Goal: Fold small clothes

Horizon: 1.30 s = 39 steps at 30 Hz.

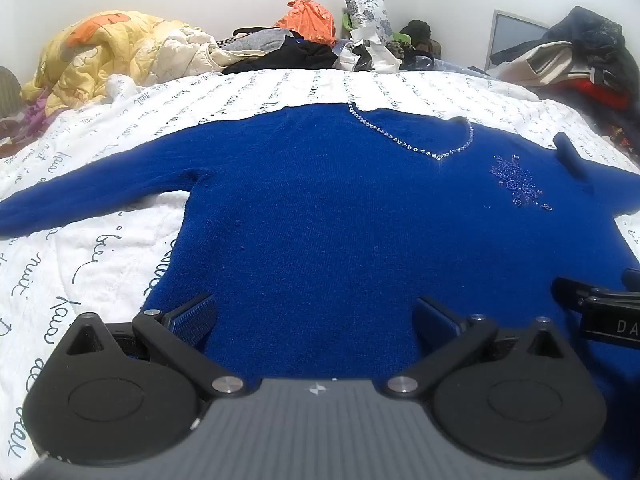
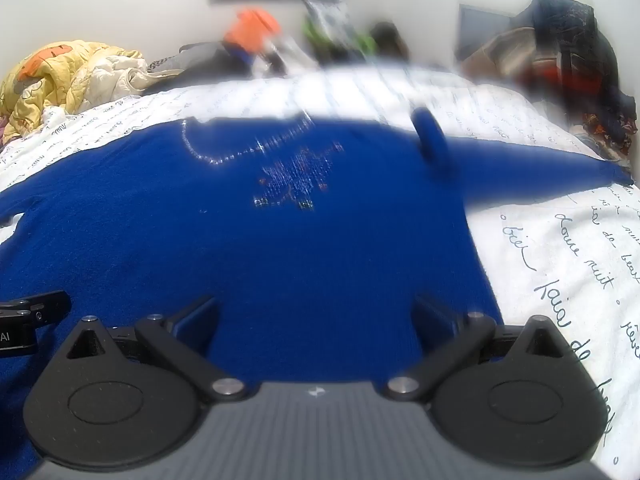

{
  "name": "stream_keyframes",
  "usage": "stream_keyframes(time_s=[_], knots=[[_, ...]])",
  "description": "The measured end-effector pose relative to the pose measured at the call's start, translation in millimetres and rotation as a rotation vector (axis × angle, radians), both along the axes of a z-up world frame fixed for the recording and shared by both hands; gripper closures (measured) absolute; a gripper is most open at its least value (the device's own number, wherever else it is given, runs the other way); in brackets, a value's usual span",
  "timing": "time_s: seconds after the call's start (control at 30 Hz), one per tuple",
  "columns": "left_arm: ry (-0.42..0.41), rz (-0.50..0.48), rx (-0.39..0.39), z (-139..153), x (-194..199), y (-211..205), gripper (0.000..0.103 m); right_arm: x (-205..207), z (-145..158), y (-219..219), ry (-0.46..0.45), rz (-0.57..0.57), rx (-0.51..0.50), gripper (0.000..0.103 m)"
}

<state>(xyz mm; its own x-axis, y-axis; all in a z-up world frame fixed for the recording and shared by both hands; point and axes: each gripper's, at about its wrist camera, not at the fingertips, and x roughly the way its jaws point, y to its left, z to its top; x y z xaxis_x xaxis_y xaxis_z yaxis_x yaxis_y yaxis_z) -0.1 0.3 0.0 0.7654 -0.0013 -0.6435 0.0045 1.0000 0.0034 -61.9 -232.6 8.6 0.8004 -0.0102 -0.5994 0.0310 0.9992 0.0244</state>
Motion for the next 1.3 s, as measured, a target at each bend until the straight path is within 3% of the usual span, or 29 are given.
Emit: stream_keyframes(time_s=[0.73, 0.83, 0.93, 1.03, 1.17, 1.23, 1.3], knots=[[0.000, 0.000, 0.001, 0.0, 0.0, 0.1, 0.000, 0.2, 0.0, -0.7, 0.004, 0.004, 0.001, 0.000], [0.000, -0.001, 0.001, -0.1, -0.1, 0.1, 0.000, 3.9, 9.5, -14.5, 0.043, 0.088, 0.054, 0.000], [0.000, 0.000, 0.001, 0.0, 0.1, 0.0, 0.000, 6.4, 35.0, -82.2, -0.075, 0.092, 0.350, 0.000], [0.000, 0.000, 0.001, 0.0, 0.0, 0.2, 0.000, 23.1, 52.5, -179.5, -0.215, -0.020, 0.568, 0.000], [0.001, -0.001, 0.001, 0.0, -0.1, 0.2, 0.000, 68.7, 42.7, -333.1, -0.254, -0.347, 0.788, 0.000], [0.001, -0.001, 0.001, 0.0, -0.3, 0.1, 0.000, 85.4, 32.3, -387.8, -0.242, -0.471, 0.838, 0.012], [0.001, -0.001, 0.001, 0.0, -0.6, 0.3, 0.000, 101.6, 23.8, -423.5, -0.201, -0.561, 0.814, 0.038]])
